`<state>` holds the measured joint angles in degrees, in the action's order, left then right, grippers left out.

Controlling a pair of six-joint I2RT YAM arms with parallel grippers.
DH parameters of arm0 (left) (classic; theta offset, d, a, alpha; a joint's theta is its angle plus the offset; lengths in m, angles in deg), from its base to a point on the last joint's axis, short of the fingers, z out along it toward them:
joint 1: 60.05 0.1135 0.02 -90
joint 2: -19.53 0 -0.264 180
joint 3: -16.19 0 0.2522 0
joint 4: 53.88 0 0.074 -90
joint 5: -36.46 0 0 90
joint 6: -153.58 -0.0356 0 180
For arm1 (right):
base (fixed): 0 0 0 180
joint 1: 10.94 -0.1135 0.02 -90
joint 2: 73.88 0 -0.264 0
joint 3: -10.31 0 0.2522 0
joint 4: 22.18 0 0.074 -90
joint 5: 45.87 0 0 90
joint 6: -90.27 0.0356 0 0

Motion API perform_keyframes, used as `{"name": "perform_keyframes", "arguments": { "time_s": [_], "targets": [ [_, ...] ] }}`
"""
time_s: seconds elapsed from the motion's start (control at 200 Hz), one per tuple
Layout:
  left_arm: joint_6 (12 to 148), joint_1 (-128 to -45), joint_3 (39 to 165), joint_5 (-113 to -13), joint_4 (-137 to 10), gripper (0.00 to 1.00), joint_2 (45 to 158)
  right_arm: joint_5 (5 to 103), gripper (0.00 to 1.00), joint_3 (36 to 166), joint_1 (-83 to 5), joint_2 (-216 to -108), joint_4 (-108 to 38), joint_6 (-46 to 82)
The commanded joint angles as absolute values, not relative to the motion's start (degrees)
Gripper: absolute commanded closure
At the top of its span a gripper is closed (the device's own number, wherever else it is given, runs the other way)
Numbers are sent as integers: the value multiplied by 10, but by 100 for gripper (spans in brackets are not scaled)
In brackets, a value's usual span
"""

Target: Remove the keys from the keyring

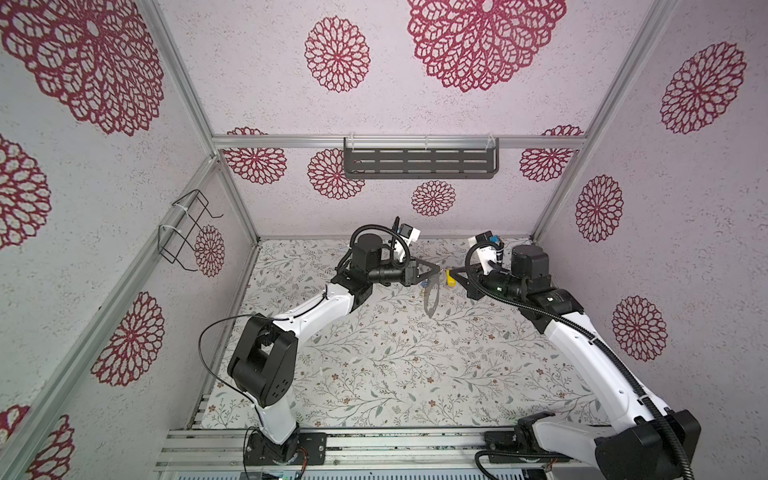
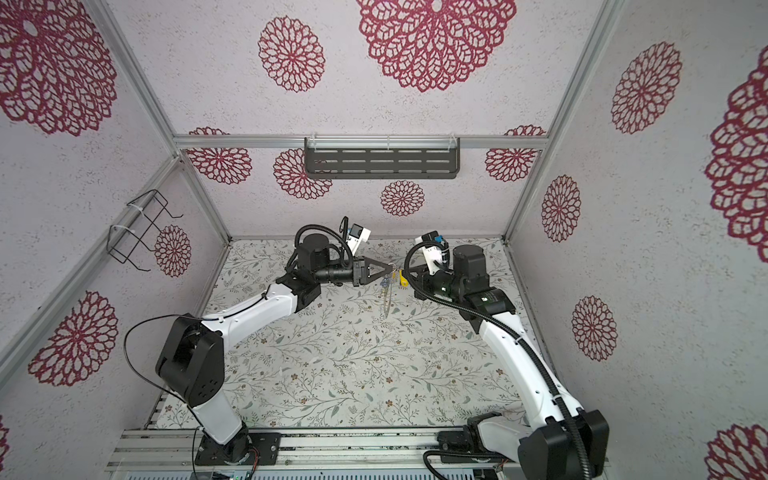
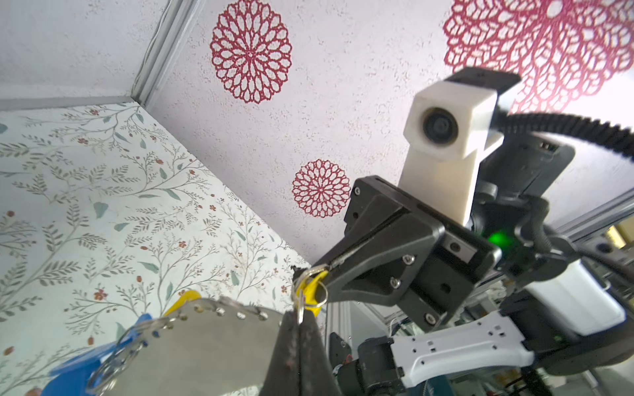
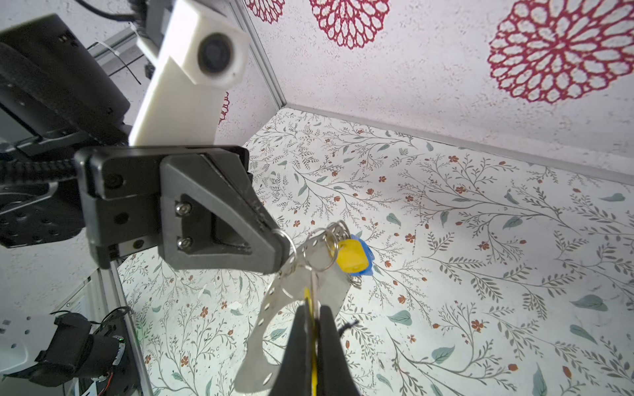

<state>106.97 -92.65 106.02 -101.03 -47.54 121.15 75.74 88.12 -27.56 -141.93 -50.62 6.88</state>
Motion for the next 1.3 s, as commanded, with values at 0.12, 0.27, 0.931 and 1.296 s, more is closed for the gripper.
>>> {"name": "perform_keyframes", "arguments": {
  "time_s": [0.12,0.27,0.931,1.296],
  "targets": [
    [1160,-917,1052,-1009,-383,100,1218,723,100,876,-263,-1401,-486,81],
    [1166,-917,1052,-1015,-369,100,1219,737,100,868,-263,-1401,-475,91],
    [773,-954,901,-922,-350,100,1105,761,100,857,-273,-1403,-459,113],
    [545,-979,848,-890,-352,100,1073,779,100,842,-276,-1394,-440,108]
  ]
}}
